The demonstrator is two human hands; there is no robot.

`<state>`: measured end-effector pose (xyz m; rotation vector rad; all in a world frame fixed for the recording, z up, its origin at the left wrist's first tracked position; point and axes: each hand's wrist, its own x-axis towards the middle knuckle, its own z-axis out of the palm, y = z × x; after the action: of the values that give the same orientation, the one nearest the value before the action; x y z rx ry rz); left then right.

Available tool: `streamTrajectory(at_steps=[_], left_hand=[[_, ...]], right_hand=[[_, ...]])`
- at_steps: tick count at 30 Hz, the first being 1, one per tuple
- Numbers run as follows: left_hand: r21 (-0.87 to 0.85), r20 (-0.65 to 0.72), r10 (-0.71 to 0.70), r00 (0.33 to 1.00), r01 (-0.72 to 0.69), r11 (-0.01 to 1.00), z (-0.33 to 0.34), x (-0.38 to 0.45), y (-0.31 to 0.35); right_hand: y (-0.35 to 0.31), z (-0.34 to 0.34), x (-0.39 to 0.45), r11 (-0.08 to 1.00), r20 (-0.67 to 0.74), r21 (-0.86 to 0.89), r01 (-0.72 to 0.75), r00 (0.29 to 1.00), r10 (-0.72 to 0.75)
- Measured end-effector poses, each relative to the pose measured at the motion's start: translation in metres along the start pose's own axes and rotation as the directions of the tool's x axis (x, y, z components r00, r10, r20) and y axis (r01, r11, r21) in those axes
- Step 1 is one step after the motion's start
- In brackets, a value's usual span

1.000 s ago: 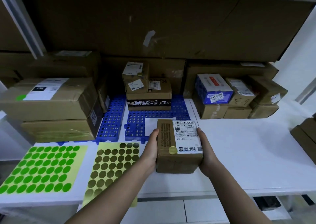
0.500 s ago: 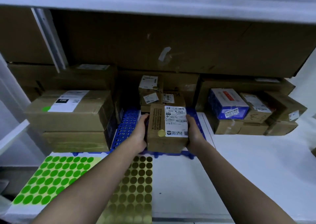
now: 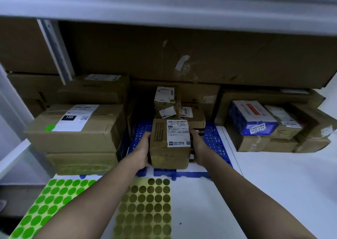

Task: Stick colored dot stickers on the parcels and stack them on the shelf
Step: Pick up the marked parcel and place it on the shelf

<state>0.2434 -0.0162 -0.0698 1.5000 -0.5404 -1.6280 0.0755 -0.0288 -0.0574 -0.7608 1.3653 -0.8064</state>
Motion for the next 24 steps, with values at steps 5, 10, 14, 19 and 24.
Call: streamTrajectory(at_steps=[5, 10, 14, 19, 24], left_hand=[[-0.03, 0.02, 0.002, 1.0, -0.001, 1.0, 0.001, 0.002, -0.006], [-0.064, -0.029, 0.052, 0.998, -0.053, 0.997, 0.0, 0.005, -0.014], [-0.091, -0.063, 0.074, 0.995, -0.08, 0.993, -0.004, 0.006, -0.024], [-0.109, -0.031, 0.114, 0.993, -0.117, 0.987, -0.001, 0.006, -0.037], [-0.108, -0.003, 0.141, 0.99, -0.14, 0.984, 0.004, 0.005, -0.04]], right_hand=[[0.008, -0.001, 0.007, 1.0, -0.005, 0.019, -0.013, 1.0, 0.013], [0.014, -0.001, 0.007, 0.997, 0.013, 0.074, 0.023, 1.0, -0.024], [0.025, -0.003, 0.007, 0.987, 0.011, 0.15, 0.055, 0.998, -0.057], [0.037, -0.005, 0.004, 0.989, 0.006, 0.142, 0.046, 0.999, -0.047], [0.038, -0.003, 0.002, 0.992, -0.006, 0.114, 0.06, 0.998, -0.06]])
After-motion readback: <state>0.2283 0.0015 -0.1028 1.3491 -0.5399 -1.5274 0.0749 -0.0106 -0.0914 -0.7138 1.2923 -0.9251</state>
